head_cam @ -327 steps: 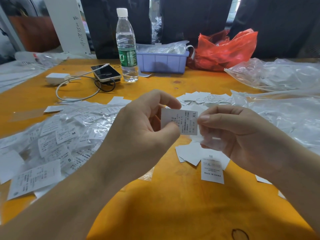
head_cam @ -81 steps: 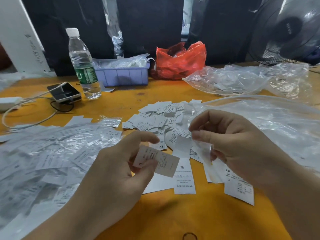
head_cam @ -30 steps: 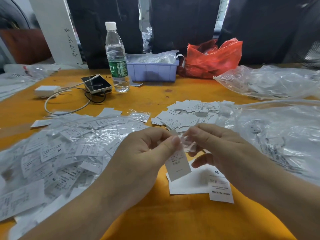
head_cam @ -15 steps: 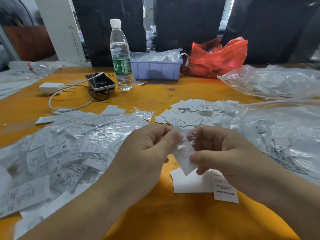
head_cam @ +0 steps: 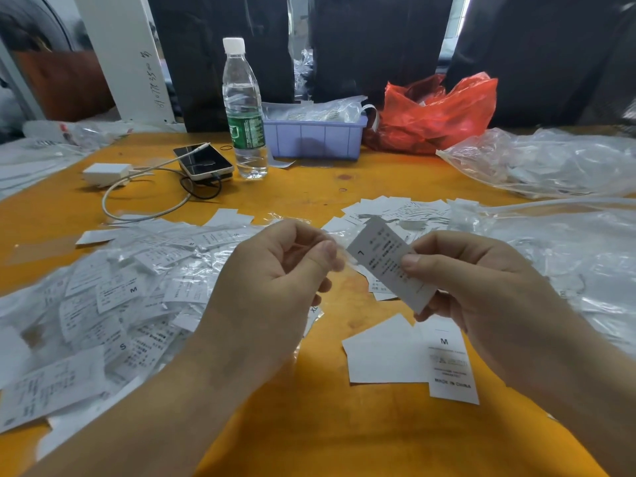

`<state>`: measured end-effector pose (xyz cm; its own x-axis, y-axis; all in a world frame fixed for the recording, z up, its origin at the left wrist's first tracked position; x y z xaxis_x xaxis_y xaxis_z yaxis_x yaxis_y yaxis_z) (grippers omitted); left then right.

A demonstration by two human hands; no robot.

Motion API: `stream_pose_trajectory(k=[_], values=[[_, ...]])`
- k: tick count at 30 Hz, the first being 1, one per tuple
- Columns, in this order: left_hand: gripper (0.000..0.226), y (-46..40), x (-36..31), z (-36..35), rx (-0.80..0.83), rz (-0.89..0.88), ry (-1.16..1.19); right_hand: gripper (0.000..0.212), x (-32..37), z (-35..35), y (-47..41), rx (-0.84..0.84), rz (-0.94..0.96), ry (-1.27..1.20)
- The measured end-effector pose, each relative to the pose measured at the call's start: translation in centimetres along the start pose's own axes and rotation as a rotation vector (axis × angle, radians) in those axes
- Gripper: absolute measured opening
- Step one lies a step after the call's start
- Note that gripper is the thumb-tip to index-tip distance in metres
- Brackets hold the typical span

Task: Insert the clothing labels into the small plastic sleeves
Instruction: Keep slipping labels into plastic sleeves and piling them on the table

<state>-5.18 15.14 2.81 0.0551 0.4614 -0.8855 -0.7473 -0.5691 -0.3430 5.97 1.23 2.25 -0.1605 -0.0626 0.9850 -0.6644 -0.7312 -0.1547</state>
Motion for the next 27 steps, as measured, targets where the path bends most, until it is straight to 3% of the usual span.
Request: stream_pose_trajectory(k=[14,17,22,27], values=[[0.013,0.2,-0.4,-0.5,0.031,-0.011,0.044,0.013,0.1,-0.2,0.1,0.035,0.056,0.039],[0.014,0.2,-0.5,-0.5,0.034,-0.017,0.023,0.007,0.2,-0.6,0.2,0.074,0.063,0.079],[0.017,0.4,-0.7,-0.5,0.033,-0.02,0.02,0.014,0.2,-1.5,0.5,0.148,0.064,0.101],[0.012,0.2,-0.6,-0.2,0.01,-0.01,0.086,0.011,0.9,0.5,0.1,-0.031,0.123,0.025]])
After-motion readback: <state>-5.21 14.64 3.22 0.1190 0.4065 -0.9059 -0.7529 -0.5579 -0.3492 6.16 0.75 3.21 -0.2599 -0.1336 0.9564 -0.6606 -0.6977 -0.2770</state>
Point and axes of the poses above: each hand's wrist, its own y-axis away from the middle knuckle, its own z-axis out of the back of the hand, x = y × z, the point moved 8 cm from there along -y, towards the middle knuckle, and after that the axes turned 4 degrees about -y, right-handed, at the moved point
